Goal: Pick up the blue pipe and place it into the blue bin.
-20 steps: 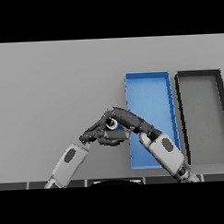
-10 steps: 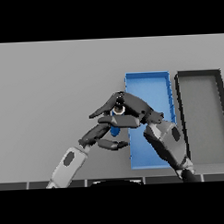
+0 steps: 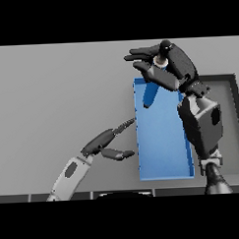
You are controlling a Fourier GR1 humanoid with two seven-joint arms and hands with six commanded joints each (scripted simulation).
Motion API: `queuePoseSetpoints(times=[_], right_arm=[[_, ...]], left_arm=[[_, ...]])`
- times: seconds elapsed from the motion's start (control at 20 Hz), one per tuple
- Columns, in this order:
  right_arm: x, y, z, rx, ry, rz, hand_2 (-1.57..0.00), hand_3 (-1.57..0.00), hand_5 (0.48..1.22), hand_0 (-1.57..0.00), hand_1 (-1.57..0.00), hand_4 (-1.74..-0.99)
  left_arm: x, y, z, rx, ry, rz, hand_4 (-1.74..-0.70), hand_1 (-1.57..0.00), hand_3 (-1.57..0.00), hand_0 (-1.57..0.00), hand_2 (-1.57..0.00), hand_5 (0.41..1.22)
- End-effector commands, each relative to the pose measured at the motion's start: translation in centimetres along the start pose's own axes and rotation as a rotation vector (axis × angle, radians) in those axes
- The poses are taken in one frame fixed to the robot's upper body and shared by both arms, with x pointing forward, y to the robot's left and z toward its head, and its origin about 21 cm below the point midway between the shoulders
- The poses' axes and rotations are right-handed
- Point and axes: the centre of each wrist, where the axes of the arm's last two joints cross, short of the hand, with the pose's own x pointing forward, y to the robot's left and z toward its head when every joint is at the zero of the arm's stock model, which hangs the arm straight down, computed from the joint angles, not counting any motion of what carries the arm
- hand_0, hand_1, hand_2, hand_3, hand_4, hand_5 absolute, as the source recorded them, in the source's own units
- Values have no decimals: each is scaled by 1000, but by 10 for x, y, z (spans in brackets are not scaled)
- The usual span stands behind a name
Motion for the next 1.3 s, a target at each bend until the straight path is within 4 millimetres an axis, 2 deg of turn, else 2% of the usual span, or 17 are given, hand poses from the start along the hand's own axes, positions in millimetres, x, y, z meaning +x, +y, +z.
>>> queuePoseSetpoints(times=[0.0, 0.15, 0.2, 0.4, 0.6, 0.75, 0.85, 0.9, 0.95, 1.0, 1.05, 1.1, 1.15, 1.25], right_arm=[[-6, -12, 1, -50, 35, 6, -1571, -1571, 1221, -1571, -1571, -1498], [-30, -45, 17, -181, 124, -12, -1571, -1571, 1221, -1571, -1571, -1498], [-44, -56, 25, -227, 169, -26, -1571, -1571, 1221, -1571, -1571, -1498], [-95, -80, 63, -391, 344, -52, -1571, -1571, 1221, -1571, -1571, -1499], [-134, -82, 100, -506, 511, -78, -1571, -1571, 1221, -1571, -1571, -1499], [-158, -75, 123, -578, 649, -112, -1571, -1571, 1221, -1571, -1571, -1499], [-167, -72, 140, -604, 748, -117, -1571, -1025, 1221, -1571, -1571, -1586], [-172, -70, 144, -606, 804, -123, -1571, -820, 1221, -1571, -1571, -1617], [-174, -66, 148, -601, 845, -124, -1571, -681, 1221, -1571, -1571, -1642], [-179, -66, 153, -608, 895, -118, -1571, -617, 1221, -1571, -1571, -1662], [-184, -64, 159, -621, 944, -129, -1571, -808, 1199, -1571, -1571, -1617], [-189, -63, 162, -635, 986, -145, -1454, -960, 1188, -1571, -1514, -1573], [-191, -65, 163, -654, 1032, -174, -1163, -768, 1176, -1257, -1211, -1515], [-197, -62, 166, -667, 1097, -246, -744, -491, 1114, -804, -775, -1385]], left_arm=[[-1, -1, -1, -6, 5, 5, -890, 0, 1, 0, 1, 485], [-1, 2, 1, 8, -7, 5, -886, 1, 1, 1, 1, 482], [0, -1, -2, 1, -9, 4, -883, 1, 1, 1, 1, 481], [-1, 5, 2, 15, 0, -5, -877, 1, 1, 1, 1, 483], [-1, 3, 3, 2, -11, -4, -868, 1, 1, 1, 1, 481], [-6, -1, 4, 1, 7, 0, -877, 1, 1, 1, 1, 479], [-1, 4, 4, 6, -5, -10, -880, 1, 1, 1, 1, 475], [-1, 1, 3, -1, -4, -5, -881, 1, 1, 1, 1, 476], [-1, -2, 2, -3, 0, -3, -883, 1, 1, 1, 1, 479], [0, -3, 1, -3, 0, -3, -885, 1, 1, 1, 1, 481], [-1, -3, -1, -2, -2, -5, -886, 1, 1, 1, 1, 483], [1, -2, -1, -3, -1, -9, -885, 1, 1, 1, 1, 486], [-1, 1, 1, 8, -2, -12, -883, 1, 1, 1, 1, 490], [-1, 1, 2, 2, -5, -12, -880, 1, 1, 1, 1, 495]])
